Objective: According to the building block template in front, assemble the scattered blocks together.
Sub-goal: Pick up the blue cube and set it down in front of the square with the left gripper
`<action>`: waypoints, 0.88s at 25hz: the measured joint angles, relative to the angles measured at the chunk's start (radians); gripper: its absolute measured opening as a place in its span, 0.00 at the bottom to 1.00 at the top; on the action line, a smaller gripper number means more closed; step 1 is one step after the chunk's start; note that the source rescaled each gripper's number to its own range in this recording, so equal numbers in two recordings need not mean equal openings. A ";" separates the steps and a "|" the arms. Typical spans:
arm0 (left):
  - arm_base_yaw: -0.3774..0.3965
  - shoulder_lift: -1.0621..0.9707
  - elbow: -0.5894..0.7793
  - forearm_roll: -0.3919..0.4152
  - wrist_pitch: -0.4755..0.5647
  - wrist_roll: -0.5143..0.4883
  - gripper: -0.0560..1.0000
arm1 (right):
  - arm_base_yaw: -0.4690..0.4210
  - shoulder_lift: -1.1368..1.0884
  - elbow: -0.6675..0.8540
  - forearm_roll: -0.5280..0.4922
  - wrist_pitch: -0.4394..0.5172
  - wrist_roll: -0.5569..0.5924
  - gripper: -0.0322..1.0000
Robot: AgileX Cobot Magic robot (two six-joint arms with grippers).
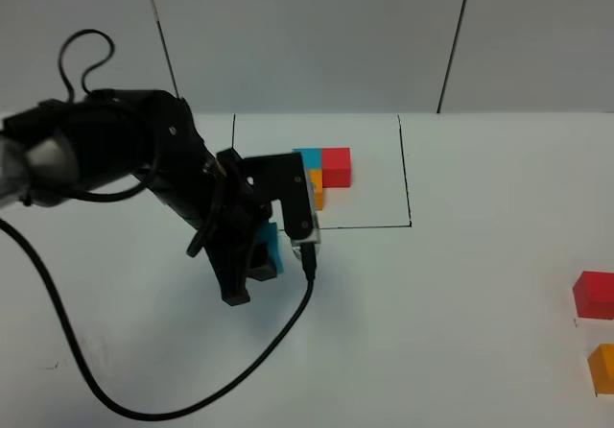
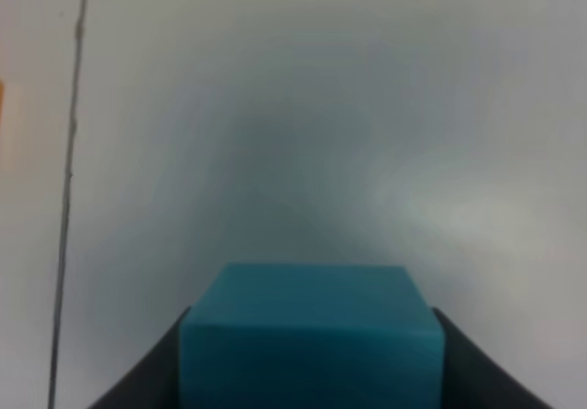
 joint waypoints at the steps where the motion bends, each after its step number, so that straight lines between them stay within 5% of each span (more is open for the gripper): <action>1: -0.015 0.022 0.000 -0.001 -0.026 0.008 0.06 | 0.000 0.000 0.000 0.000 0.000 0.000 0.68; 7: -0.068 0.139 -0.039 -0.001 -0.101 0.022 0.06 | 0.000 0.000 0.000 0.000 0.000 0.000 0.67; 22: -0.079 0.308 -0.250 -0.007 0.030 -0.025 0.06 | 0.000 0.000 0.000 0.000 0.000 0.000 0.67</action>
